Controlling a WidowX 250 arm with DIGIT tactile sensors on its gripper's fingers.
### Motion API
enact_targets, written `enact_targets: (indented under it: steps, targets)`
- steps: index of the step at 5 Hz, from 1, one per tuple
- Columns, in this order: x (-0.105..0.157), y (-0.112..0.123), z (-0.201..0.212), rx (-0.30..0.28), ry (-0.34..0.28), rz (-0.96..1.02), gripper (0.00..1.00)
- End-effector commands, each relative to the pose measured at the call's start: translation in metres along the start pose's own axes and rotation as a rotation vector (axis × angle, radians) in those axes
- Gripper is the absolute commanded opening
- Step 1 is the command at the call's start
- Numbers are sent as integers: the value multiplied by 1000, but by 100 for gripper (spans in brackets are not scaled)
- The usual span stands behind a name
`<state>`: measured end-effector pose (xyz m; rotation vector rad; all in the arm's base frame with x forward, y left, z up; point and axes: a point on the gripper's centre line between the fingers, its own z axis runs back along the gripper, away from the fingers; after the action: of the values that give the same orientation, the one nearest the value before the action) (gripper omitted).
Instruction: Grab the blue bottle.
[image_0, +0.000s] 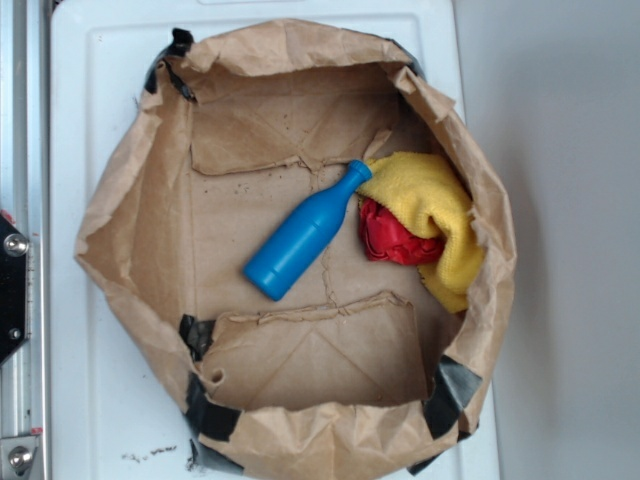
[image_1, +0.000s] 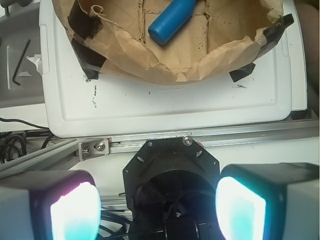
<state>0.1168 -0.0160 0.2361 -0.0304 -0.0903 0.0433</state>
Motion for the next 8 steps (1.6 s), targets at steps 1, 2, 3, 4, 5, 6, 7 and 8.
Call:
enact_targets:
  steps: [1, 2, 3, 4, 5, 6, 7, 8]
  targets:
    - [0, 0, 0, 0, 0, 0, 100]
    - [48, -22, -9, -109, -8, 158, 100]
    - [98, -29, -21, -190, 5, 211, 100]
    - [145, -22, -48, -238, -10, 247, 100]
    - [158, 6, -73, -258, -61, 255, 100]
    - [170, 36, -86, -180, -98, 365, 100]
    - [171, 53, -93, -103, -116, 410, 100]
    - [171, 53, -93, -103, -116, 410, 100]
